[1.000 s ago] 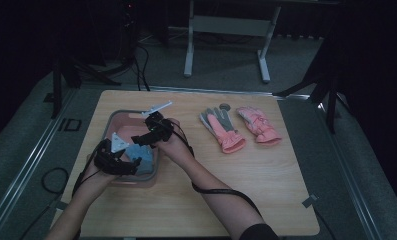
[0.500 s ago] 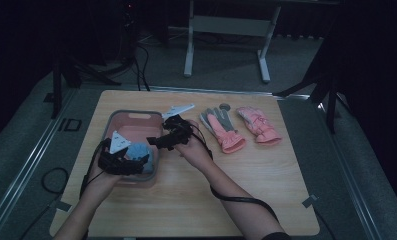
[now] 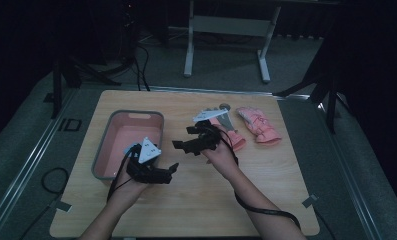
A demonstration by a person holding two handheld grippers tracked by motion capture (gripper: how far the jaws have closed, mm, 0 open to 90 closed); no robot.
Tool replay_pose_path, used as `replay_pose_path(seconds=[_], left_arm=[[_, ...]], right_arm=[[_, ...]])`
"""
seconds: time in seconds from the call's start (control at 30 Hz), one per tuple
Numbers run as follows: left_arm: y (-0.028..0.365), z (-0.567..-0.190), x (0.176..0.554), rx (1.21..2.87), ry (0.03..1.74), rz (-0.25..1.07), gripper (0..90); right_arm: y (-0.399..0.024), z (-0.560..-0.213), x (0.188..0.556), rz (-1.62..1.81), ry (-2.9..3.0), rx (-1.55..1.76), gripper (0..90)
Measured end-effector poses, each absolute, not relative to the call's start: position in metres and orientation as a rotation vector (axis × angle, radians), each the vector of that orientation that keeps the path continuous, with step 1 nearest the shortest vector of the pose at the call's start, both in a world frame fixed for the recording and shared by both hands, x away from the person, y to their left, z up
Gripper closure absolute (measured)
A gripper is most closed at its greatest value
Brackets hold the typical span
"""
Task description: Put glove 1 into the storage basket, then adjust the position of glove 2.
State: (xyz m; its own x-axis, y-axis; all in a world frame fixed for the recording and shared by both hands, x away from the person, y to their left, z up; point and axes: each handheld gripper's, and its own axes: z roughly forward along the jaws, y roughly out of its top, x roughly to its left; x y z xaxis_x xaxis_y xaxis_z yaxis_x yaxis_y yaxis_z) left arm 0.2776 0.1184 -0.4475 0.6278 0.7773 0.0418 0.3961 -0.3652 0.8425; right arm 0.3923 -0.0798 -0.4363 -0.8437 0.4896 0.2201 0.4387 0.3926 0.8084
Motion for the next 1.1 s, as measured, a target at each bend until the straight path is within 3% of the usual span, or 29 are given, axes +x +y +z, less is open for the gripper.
replay_pose_path(seconds=[0.37, 0.53, 0.87, 1.03, 1.1], left_arm=[[0.081, -0.459, 0.272, 1.989, 0.844, 0.481, 8.8], [0.069, -0.468, 0.268, 1.999, 0.819, 0.455, 8.8], [0.049, -0.501, 0.255, 2.019, 0.762, 0.396, 8.8], [0.045, -0.516, 0.25, 2.01, 0.739, 0.365, 8.8], [0.045, -0.521, 0.248, 2.004, 0.739, 0.36, 8.8]], right_arm=[[-0.129, -0.452, 0.38, 1.406, 2.595, 0.859, 22.6], [-0.154, -0.457, 0.377, 1.441, 2.552, 0.901, 13.8], [-0.2, -0.466, 0.381, 1.368, 2.442, 0.942, 10.5], [-0.22, -0.472, 0.393, 1.296, 2.398, 0.967, 22.7], [-0.226, -0.472, 0.4, 1.26, 2.383, 0.996, 36.2]])
